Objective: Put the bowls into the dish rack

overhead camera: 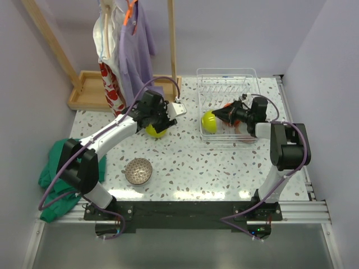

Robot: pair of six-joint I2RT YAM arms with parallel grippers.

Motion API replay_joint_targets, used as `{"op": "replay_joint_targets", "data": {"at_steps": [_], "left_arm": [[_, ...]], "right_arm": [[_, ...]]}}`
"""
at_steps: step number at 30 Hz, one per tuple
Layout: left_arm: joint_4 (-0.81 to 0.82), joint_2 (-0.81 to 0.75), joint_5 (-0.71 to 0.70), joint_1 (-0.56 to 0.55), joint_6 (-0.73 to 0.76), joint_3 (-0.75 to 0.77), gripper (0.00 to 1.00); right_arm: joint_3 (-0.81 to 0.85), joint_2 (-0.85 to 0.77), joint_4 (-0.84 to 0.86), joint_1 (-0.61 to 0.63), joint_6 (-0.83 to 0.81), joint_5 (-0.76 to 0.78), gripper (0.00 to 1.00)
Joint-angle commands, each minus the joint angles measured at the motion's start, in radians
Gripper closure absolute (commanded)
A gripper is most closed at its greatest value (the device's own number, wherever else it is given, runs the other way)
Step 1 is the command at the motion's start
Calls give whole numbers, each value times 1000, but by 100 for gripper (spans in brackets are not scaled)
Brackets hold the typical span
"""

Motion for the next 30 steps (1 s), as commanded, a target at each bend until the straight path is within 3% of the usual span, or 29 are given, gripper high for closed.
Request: {"op": "replay_joint_targets", "data": {"at_steps": [1,5,10,18,22,23,25,30], "left_arm": [[27,20,24,-14,-17,55,41],[30,29,21,-19,-14,67,41],[33,29,21,-21,-17,67,41],[30,29,15,-28,-17,68,41],[27,31,9,-34,-16,71,41],[28,32,6,-37,-16,73,41],[30,34,0,-42,-14,75,40],[39,29,-7,-53,-14,70,39]], "right_arm": [[18,-27,-181,4,-65,-3,100],[93,-30,-562,6,-277,71,100],[95,-41,-700,-31,-348,127,100],[-48,-4,-509,-57,-148,94,100],[-21,4,-555,-60,-182,106,100],[-4,-1,-596,-63,-209,118,98],[60,-15,-731,-68,-315,161,83],[213,-93,-1060,-82,-580,334,69]]}}
